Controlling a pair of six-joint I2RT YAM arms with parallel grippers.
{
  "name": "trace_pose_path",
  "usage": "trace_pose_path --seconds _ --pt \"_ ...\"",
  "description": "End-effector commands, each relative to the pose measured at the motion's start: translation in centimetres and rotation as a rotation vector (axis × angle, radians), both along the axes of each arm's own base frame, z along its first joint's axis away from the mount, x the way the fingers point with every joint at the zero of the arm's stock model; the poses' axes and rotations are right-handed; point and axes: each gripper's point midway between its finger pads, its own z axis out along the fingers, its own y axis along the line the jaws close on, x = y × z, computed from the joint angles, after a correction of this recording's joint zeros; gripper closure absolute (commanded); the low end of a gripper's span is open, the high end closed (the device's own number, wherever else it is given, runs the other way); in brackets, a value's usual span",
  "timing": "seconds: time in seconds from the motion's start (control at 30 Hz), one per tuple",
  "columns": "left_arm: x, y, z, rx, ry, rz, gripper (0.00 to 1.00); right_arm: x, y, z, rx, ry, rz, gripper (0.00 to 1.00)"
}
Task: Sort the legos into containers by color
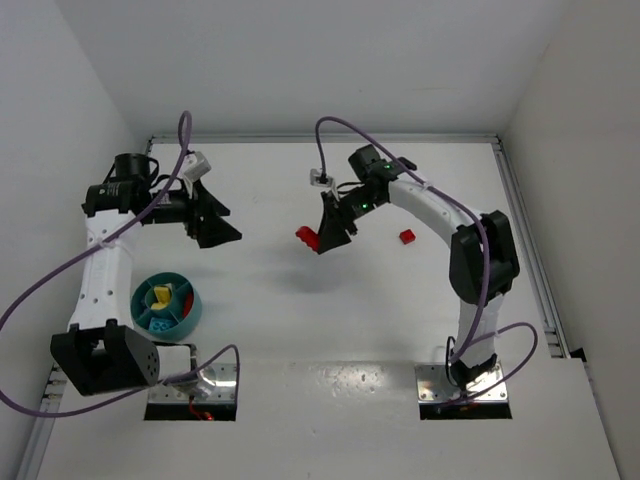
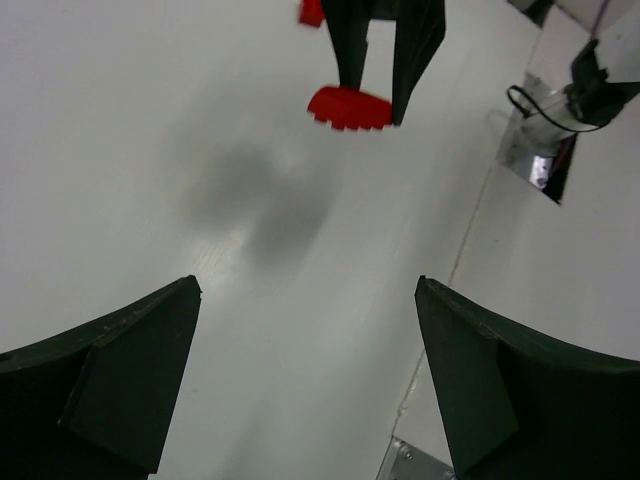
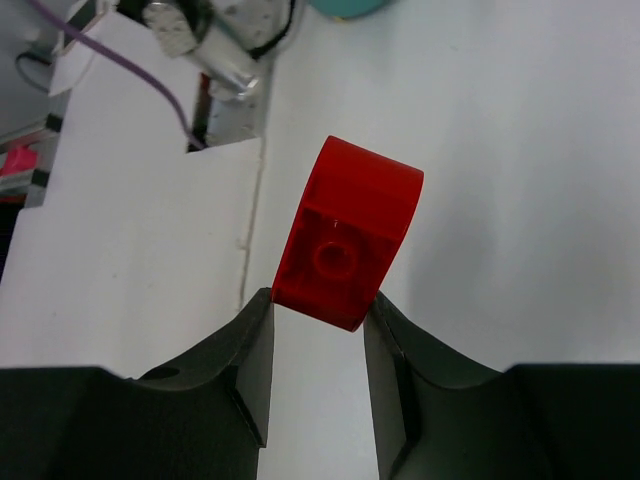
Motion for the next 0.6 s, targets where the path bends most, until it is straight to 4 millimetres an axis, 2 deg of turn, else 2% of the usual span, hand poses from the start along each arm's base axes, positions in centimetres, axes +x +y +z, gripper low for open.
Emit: trace_pose_path --seconds 0.0,0.1,0.27,0.57 --pt "-0.1 -2.9 2.5 -0.153 -0.044 -0.138 0.05 -1.6 3.0 4.4 0.177 -0.074 0.138 1.0" --pt "-0.9 -4.5 2.9 -0.166 -0.042 -0.199 0.05 -2.4 4.4 5.0 0.183 -0.077 0.18 1.0" --pt "-1.6 -6.2 1.8 -0.142 -0.037 -0.266 0.05 -3.7 5.8 5.7 0.19 -0.104 0.231 1.0" --pt "-1.3 -7.1 1.5 -0.151 -0.026 -0.268 0.08 -5.8 7.0 7.2 0.198 -0.19 0.284 1.0"
